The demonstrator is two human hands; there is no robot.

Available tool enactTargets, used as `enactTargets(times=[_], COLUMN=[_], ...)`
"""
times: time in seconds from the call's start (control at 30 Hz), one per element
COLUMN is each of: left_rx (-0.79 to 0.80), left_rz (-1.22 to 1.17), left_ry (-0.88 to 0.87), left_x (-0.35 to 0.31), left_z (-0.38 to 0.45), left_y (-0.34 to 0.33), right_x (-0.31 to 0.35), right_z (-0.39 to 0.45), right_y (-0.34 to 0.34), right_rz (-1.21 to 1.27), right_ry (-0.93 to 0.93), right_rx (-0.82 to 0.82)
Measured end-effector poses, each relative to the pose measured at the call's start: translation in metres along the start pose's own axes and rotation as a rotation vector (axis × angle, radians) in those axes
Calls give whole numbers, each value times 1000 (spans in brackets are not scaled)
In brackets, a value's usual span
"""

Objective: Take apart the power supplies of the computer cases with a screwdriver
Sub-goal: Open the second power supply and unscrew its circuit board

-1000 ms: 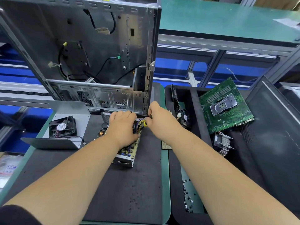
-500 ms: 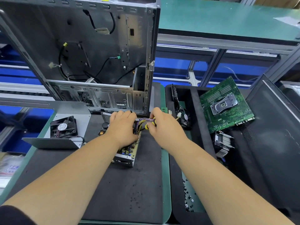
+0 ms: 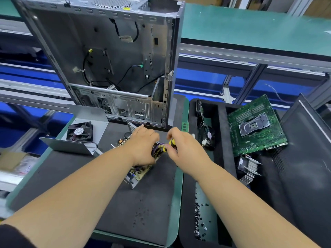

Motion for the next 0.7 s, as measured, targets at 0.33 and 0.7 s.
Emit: enactTargets(times=[0.33, 0.7], left_rx=[-140, -182], left_rz=[-115, -73], left_ry=[264, 390], left_x=[-16, -22], left_z=[-21, -39], left_y=[-1, -12], right_x=[-9, -20], right_z=[-3, -14], right_y=[4, 5], right_rz=[10, -23], right_ry=[59, 131], right_rx=[53, 73])
Point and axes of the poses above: each hand's wrist, its own z-axis towards the middle knuckle, its own y-axis out of the back of the hand, x = y × z, the point moved 7 cm from there along z, towards the middle knuckle, and after that the axes turned 3 degrees about -z, right-handed, at the moved point
